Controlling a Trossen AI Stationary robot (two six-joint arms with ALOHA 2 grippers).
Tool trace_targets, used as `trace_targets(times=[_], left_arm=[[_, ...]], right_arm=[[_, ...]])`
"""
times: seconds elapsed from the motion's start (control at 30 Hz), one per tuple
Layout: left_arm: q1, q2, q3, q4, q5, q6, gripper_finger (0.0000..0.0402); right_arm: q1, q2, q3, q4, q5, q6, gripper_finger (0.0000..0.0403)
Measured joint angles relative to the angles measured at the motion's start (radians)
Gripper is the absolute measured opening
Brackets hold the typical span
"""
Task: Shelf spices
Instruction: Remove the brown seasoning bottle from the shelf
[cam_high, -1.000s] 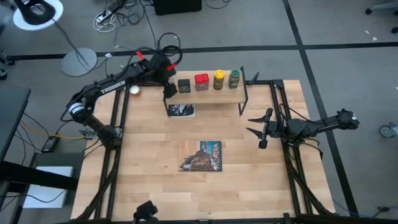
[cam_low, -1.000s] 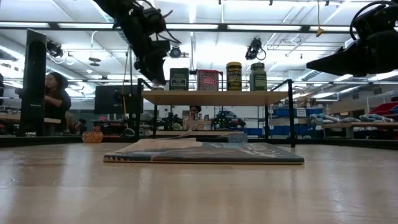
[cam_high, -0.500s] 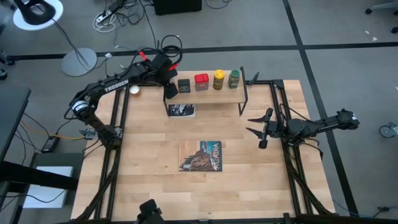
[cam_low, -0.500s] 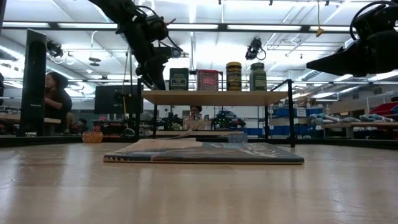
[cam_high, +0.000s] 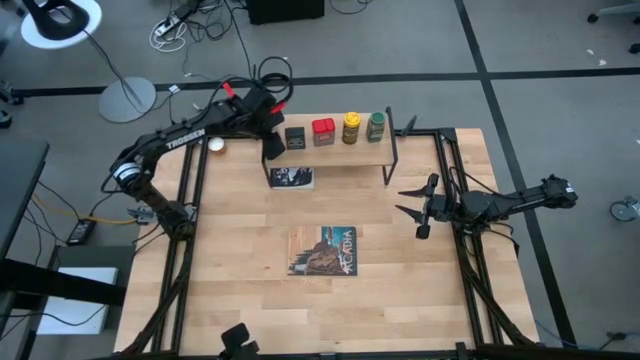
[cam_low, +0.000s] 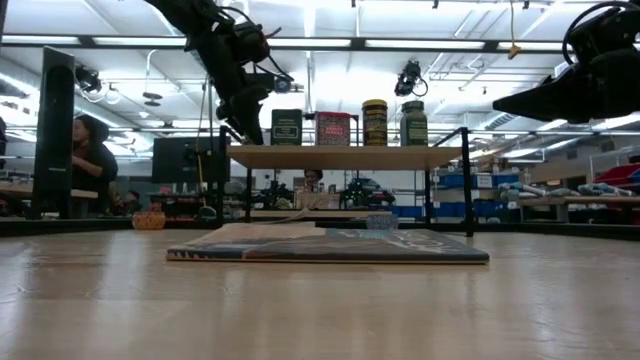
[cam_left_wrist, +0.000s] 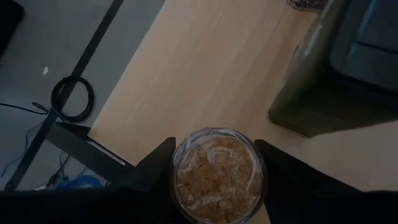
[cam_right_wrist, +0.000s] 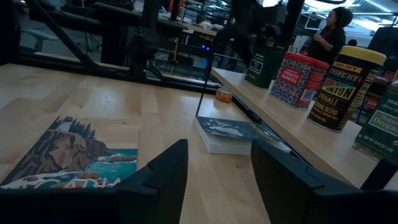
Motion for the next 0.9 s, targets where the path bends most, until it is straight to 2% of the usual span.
trace_targets(times=[0.33, 0.57, 0.7, 0.9], left_arm=[[-0.005, -0.163, 0.0, 0.004, -0.037, -0.052, 0.0179], [-0.022, -0.322, 0.0, 0.07, 0.104, -0.125, 0.0179], [-0.075, -0.405, 0.0, 0.083, 0.15, -0.155, 0.0179], [-0.209, -0.455, 0.0, 0.032, 0.126, -0.156, 0.0179]], right_arm=[[0.0, 0.0, 0.0, 0.0, 0.0, 0.0, 0.0176], [0.0, 0.0, 0.0, 0.0, 0.0, 0.0, 0.0176], [0.0, 0.0, 0.0, 0.0, 0.0, 0.0, 0.0176], [0.0, 0.0, 0.0, 0.0, 0.0, 0.0, 0.0176]])
